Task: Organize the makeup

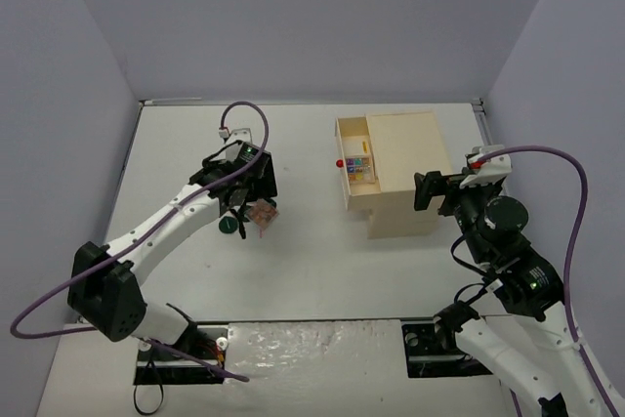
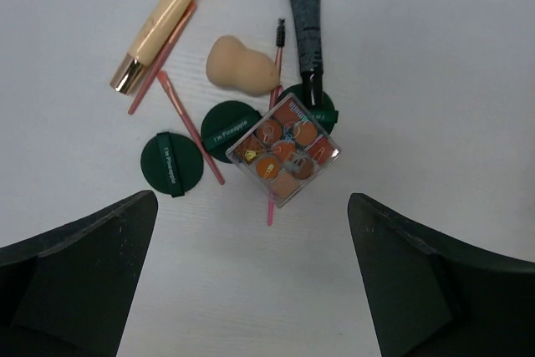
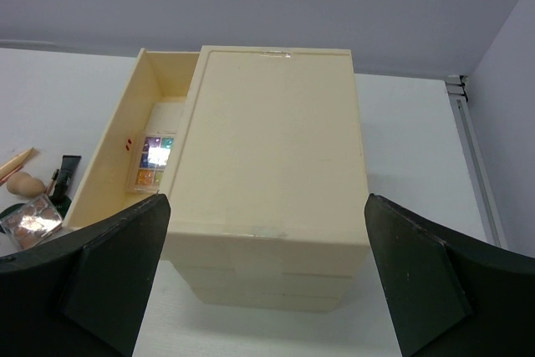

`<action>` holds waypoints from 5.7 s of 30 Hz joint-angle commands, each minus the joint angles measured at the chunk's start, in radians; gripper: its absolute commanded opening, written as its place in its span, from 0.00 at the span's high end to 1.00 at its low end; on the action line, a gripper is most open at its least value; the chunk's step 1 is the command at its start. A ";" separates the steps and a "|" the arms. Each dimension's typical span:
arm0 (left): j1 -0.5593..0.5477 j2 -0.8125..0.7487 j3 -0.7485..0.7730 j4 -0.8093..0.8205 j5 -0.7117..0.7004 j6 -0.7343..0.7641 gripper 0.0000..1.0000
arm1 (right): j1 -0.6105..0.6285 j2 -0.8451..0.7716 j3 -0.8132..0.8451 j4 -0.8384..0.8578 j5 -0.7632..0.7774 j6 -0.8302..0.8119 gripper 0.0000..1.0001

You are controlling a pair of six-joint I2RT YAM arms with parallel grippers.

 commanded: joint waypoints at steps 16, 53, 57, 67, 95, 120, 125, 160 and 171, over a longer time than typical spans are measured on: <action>-0.008 0.342 0.106 -0.024 -0.091 -0.662 0.03 | 0.007 0.006 -0.006 0.062 -0.044 0.005 0.00; -0.005 0.434 0.107 -0.076 -0.044 -0.714 0.20 | 0.009 -0.015 -0.023 0.067 -0.039 0.010 0.00; -0.002 0.435 0.108 -0.078 -0.044 -0.708 0.20 | 0.009 -0.015 -0.023 0.068 -0.037 0.009 0.00; -0.004 0.343 0.108 -0.127 -0.092 -0.640 0.49 | 0.012 -0.012 -0.019 0.068 -0.036 0.005 0.00; -0.096 0.267 0.823 0.112 0.724 0.768 0.53 | 0.013 -0.015 0.000 0.067 -0.013 0.009 0.00; -0.152 0.536 1.036 -0.003 0.924 0.991 0.45 | 0.012 -0.005 0.004 0.059 -0.004 -0.001 0.00; -0.152 0.534 1.037 -0.030 0.965 1.043 0.42 | 0.013 -0.009 -0.001 0.059 -0.006 0.000 0.00; -0.124 0.493 0.969 -0.047 1.132 1.233 0.16 | 0.012 0.004 0.002 0.059 -0.013 0.004 0.00; -0.088 0.421 0.872 0.151 1.045 0.987 0.11 | 0.014 0.034 0.020 0.058 -0.013 0.008 0.00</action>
